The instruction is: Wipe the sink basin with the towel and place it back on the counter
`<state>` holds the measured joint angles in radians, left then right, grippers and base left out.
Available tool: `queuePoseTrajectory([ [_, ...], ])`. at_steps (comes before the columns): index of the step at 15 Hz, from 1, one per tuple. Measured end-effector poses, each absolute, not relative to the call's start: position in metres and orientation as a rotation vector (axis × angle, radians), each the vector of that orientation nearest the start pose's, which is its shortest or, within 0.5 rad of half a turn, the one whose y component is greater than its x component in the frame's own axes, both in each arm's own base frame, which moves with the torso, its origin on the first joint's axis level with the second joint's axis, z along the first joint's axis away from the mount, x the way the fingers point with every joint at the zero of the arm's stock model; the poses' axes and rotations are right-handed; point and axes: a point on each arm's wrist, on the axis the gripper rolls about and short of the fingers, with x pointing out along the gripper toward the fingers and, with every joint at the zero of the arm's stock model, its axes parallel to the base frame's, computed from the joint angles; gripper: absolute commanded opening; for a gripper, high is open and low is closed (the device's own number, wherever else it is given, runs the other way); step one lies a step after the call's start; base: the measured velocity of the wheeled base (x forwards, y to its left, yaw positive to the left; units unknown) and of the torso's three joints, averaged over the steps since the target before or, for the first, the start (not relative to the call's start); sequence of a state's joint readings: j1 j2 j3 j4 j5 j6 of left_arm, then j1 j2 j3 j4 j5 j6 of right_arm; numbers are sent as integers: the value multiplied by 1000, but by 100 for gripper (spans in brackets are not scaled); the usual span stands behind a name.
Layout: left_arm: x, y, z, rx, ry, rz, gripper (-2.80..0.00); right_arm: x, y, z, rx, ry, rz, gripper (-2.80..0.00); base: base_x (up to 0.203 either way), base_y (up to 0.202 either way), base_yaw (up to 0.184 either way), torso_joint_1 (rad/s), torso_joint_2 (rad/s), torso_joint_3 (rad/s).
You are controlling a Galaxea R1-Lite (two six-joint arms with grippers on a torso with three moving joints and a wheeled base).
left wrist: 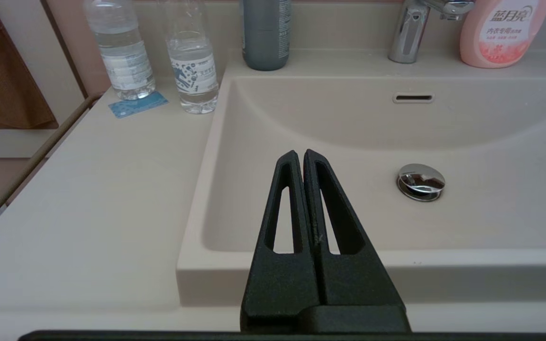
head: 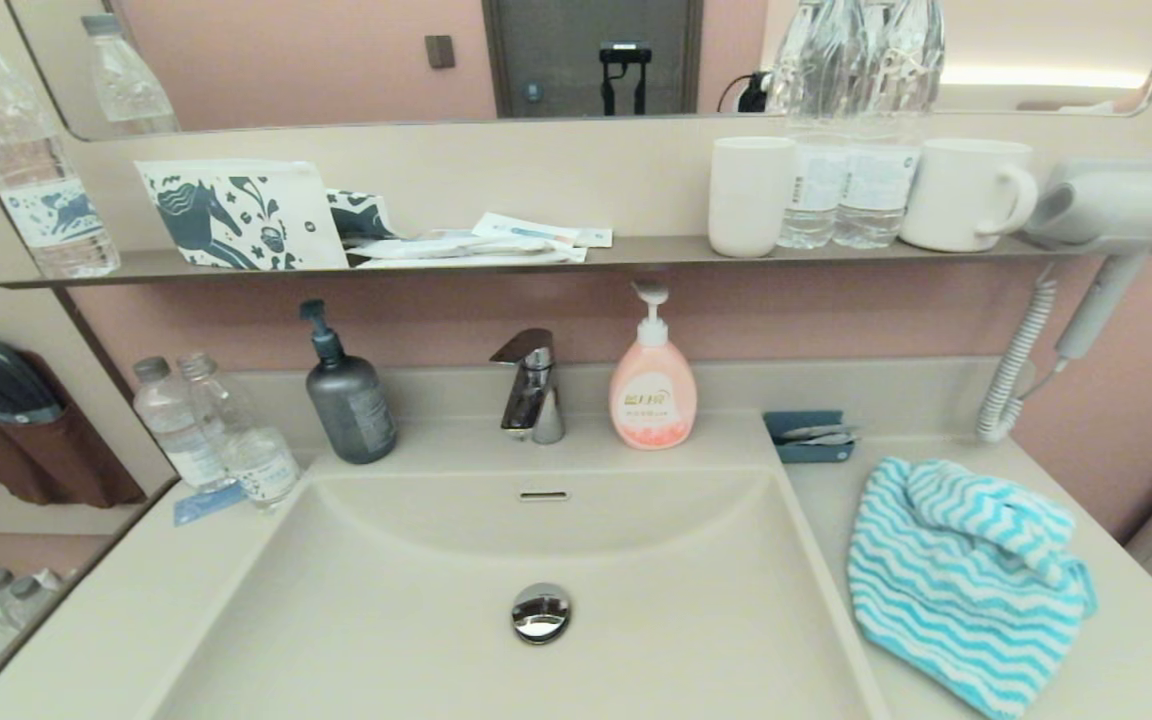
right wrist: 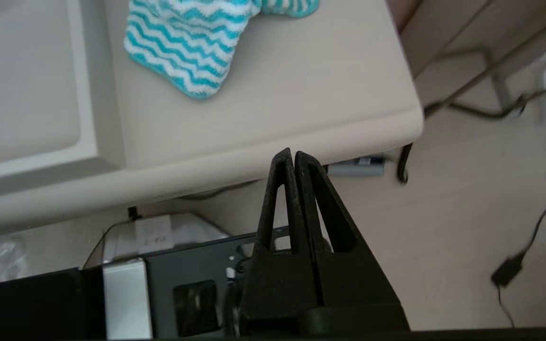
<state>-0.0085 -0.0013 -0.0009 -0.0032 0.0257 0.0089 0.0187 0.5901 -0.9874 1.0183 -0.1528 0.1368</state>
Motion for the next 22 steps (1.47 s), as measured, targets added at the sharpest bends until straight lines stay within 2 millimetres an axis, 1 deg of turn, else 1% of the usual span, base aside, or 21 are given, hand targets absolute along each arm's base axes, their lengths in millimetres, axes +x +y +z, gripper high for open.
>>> queuePoseTrajectory([
  [2,-23,1,76,9,-5,17,-280,-62,-5,234,52,517,-160,-280,0,0,0,0,0,0],
  [4,-23,1,76,9,-6,17,-280,-82,-5,224,45,424,-149,-280,0,0,0,0,0,0],
  [5,-23,1,76,9,-6,17,-280,-89,-6,218,36,376,-137,-280,0,0,0,0,0,0],
  [7,-23,1,76,9,-6,17,-280,-94,-6,206,23,300,-123,-280,0,0,0,0,0,0],
  [9,-23,1,76,9,-5,17,-280,-93,-6,196,26,243,-120,-280,0,0,0,0,0,0],
  [13,-23,1,76,9,-5,17,-280,-87,-4,171,30,193,-80,-280,0,0,0,0,0,0],
  [16,-23,1,76,9,-5,17,-280,-82,-2,149,-13,151,-32,-280,0,0,0,0,0,0],
  [18,-23,1,76,9,-5,18,-280,-76,-2,138,-25,131,-14,-280,0,0,0,0,0,0],
  [20,-23,1,76,9,-6,18,-280,-67,-2,128,-26,115,-6,-280,0,0,0,0,0,0],
  [22,-23,1,76,9,-5,18,-280,-51,-1,113,-25,93,-4,-280,0,0,0,0,0,0],
])
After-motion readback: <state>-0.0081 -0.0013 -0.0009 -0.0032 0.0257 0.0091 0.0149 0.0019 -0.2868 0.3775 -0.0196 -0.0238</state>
